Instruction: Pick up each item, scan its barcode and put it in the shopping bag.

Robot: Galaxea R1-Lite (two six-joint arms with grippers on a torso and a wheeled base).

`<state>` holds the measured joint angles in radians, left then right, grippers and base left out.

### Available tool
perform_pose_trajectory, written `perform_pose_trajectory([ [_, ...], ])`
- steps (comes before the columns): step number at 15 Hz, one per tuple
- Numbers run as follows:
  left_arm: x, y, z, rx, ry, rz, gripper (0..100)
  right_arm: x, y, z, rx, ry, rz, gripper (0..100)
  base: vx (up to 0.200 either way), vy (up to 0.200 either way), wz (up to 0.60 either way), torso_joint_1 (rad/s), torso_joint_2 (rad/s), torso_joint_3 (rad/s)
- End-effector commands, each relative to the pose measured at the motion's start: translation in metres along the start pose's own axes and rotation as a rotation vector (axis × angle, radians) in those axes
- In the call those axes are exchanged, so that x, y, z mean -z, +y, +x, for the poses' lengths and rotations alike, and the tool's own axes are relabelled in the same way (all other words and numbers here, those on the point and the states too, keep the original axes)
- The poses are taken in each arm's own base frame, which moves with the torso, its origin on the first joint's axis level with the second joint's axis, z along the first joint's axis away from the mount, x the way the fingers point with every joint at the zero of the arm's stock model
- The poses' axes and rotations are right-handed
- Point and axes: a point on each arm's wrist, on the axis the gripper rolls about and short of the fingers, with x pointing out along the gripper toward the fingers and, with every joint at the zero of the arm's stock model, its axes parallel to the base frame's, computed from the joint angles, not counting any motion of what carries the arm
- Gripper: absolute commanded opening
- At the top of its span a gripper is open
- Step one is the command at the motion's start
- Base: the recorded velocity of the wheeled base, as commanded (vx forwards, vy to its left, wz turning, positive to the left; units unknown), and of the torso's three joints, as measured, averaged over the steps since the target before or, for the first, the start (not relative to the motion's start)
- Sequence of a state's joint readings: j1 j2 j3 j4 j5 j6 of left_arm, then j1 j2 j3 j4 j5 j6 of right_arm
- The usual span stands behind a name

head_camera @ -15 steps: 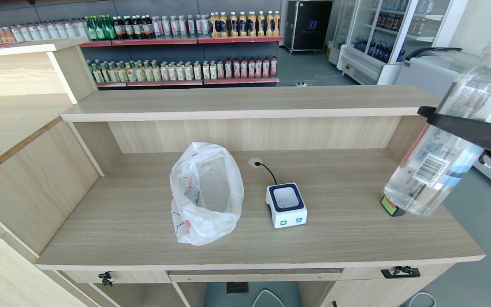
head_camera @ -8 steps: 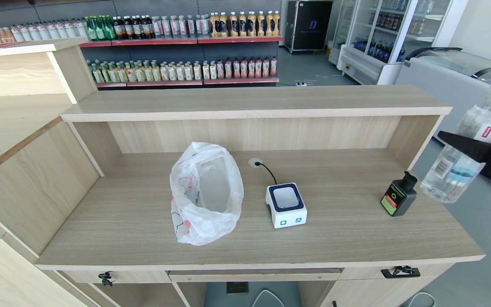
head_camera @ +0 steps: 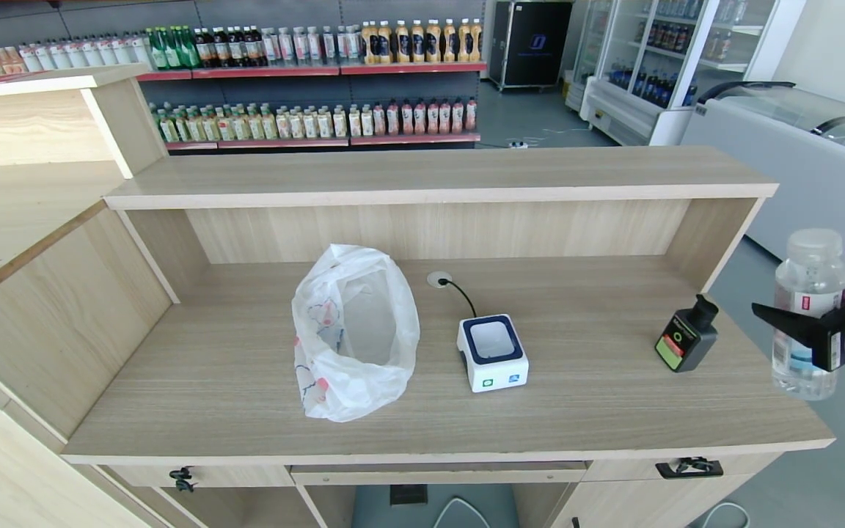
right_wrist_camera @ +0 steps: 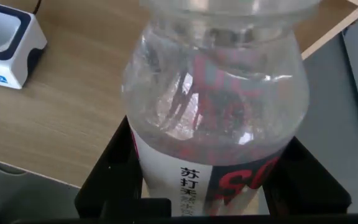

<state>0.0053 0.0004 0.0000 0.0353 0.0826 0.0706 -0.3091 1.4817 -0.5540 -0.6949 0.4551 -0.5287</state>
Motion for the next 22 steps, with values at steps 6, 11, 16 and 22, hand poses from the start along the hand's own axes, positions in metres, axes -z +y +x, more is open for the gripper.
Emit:
perform_pose_trajectory([
  [6, 0.0, 0.0, 0.0, -0.001, 0.0, 0.0, 100, -0.007, -0.002, -0.008, 0.029, -0.034, -0.094, 0, 0.0, 0.0, 0.0, 0.0, 0.0, 0.0],
  [11, 0.0, 0.0, 0.0, -0.001, 0.0, 0.0, 100, -0.009, -0.004, -0.008, 0.038, -0.038, -0.139, 0, 0.0, 0.0, 0.24, 0.0, 0.0, 0.001],
  [16, 0.0, 0.0, 0.0, -0.001, 0.0, 0.0, 100, -0.01, -0.005, 0.003, 0.033, -0.068, -0.16, 0, 0.0, 0.0, 0.6, 0.001, 0.0, 0.001],
  [22, 0.0, 0.0, 0.0, -0.001, 0.0, 0.0, 100, 0.001, 0.005, 0.038, -0.029, -0.093, -0.295, 0, 0.0, 0.0, 0.0, 0.0, 0.0, 0.0],
])
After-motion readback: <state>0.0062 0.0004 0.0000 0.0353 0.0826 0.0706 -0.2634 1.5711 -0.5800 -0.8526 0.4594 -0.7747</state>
